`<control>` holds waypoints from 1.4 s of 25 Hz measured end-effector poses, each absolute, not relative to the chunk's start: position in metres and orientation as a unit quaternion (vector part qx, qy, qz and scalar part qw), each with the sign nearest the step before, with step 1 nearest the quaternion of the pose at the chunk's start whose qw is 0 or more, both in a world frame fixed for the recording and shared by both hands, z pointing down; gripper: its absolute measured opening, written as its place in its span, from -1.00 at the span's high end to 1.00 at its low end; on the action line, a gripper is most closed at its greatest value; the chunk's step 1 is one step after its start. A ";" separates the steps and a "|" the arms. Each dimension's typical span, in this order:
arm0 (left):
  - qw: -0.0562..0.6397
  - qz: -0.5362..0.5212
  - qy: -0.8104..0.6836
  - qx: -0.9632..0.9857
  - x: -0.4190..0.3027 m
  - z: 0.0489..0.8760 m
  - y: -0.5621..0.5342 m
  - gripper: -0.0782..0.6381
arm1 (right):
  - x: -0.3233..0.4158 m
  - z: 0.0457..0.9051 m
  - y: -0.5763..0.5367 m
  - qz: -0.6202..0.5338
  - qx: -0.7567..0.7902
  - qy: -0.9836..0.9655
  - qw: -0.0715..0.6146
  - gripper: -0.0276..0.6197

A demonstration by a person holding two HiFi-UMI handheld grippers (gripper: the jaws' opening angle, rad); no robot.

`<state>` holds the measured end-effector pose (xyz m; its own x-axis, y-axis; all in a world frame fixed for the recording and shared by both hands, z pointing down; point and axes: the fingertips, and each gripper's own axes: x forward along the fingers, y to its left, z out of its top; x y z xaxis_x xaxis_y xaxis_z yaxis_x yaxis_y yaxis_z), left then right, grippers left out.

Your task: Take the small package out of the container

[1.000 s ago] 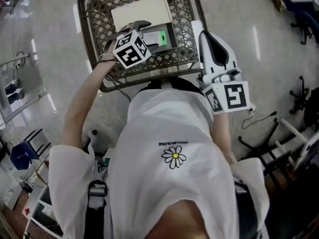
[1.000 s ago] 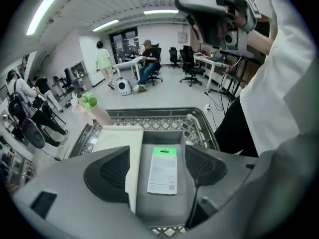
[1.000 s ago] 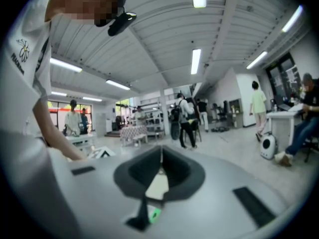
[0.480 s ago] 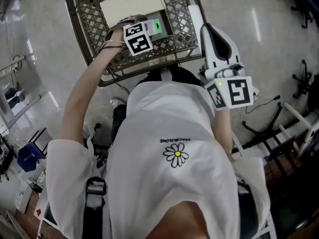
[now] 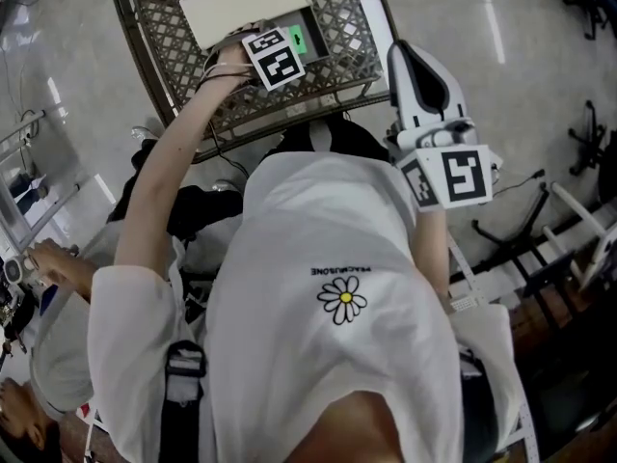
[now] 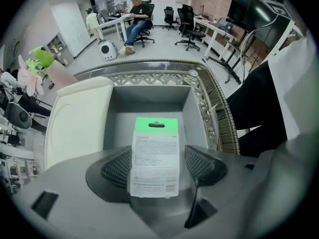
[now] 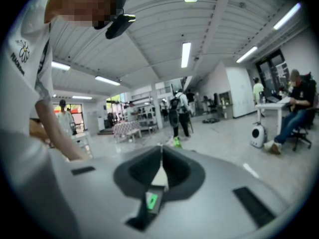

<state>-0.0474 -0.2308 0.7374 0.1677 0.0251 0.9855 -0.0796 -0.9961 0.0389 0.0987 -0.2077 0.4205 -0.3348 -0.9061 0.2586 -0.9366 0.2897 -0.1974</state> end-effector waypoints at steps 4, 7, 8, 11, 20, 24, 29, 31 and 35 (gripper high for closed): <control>0.035 0.658 -0.024 0.752 -0.048 0.744 -0.231 -0.19 | 0.101 0.424 -0.206 0.162 0.576 -0.800 0.050 0.82; 0.034 0.665 -0.025 0.745 -0.047 0.750 -0.230 -0.17 | 0.101 0.426 -0.205 0.164 0.574 -0.801 0.052 0.82; 0.036 0.668 -0.027 0.743 -0.048 0.752 -0.231 -0.15 | 0.100 0.426 -0.204 0.165 0.572 -0.801 0.053 0.82; 0.041 0.672 -0.029 0.738 -0.048 0.755 -0.232 -0.15 | 0.099 0.428 -0.203 0.165 0.570 -0.803 0.055 0.82; 0.041 0.676 -0.022 0.735 -0.047 0.756 -0.230 -0.14 | 0.097 0.432 -0.201 0.170 0.567 -0.804 0.056 0.82; 0.040 0.680 -0.022 0.732 -0.048 0.756 -0.231 -0.14 | 0.096 0.432 -0.200 0.168 0.565 -0.805 0.057 0.82; 0.041 0.681 -0.022 0.730 -0.048 0.756 -0.230 -0.14 | 0.095 0.431 -0.199 0.167 0.562 -0.808 0.058 0.82; 0.040 0.681 -0.022 0.731 -0.048 0.755 -0.231 -0.13 | 0.094 0.431 -0.198 0.166 0.561 -0.809 0.058 0.82; 0.037 0.679 -0.024 0.733 -0.049 0.755 -0.232 -0.13 | 0.094 0.430 -0.198 0.164 0.559 -0.811 0.057 0.82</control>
